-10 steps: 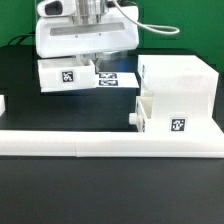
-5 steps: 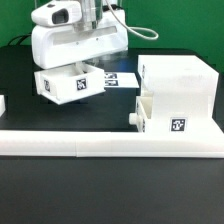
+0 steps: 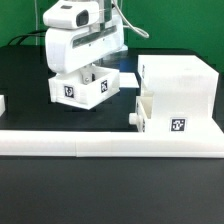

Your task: Assemble drawer

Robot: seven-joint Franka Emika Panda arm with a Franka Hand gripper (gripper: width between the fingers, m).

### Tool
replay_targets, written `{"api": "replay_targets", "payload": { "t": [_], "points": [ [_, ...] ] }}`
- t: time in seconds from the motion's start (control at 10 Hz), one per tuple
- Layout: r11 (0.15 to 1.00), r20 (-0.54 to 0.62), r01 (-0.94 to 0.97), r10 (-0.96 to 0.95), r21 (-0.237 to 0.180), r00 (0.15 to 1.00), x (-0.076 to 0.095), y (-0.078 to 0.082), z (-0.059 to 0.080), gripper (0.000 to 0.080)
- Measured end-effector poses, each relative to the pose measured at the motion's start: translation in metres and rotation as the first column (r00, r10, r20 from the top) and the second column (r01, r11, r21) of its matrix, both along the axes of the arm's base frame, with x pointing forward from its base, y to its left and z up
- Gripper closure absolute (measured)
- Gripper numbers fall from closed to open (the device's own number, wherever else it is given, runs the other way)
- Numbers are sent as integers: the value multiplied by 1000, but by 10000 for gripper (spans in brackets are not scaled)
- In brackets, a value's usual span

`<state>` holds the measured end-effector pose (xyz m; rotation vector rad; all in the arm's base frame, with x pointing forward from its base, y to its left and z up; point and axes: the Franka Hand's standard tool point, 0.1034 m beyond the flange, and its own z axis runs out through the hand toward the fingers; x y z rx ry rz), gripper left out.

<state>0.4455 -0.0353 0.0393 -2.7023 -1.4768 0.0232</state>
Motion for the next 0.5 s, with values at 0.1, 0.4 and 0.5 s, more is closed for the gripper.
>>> {"api": "replay_targets", "payload": {
  "t": [0.1, 0.4, 0.5],
  "points": [
    [988, 5, -155, 155, 2, 988, -3, -6, -5, 757],
    [898, 18, -439, 439, -34, 898, 16, -9, 4, 757],
    [870, 19, -492, 493, -36, 870, 17, -11, 5, 757]
  ]
}}
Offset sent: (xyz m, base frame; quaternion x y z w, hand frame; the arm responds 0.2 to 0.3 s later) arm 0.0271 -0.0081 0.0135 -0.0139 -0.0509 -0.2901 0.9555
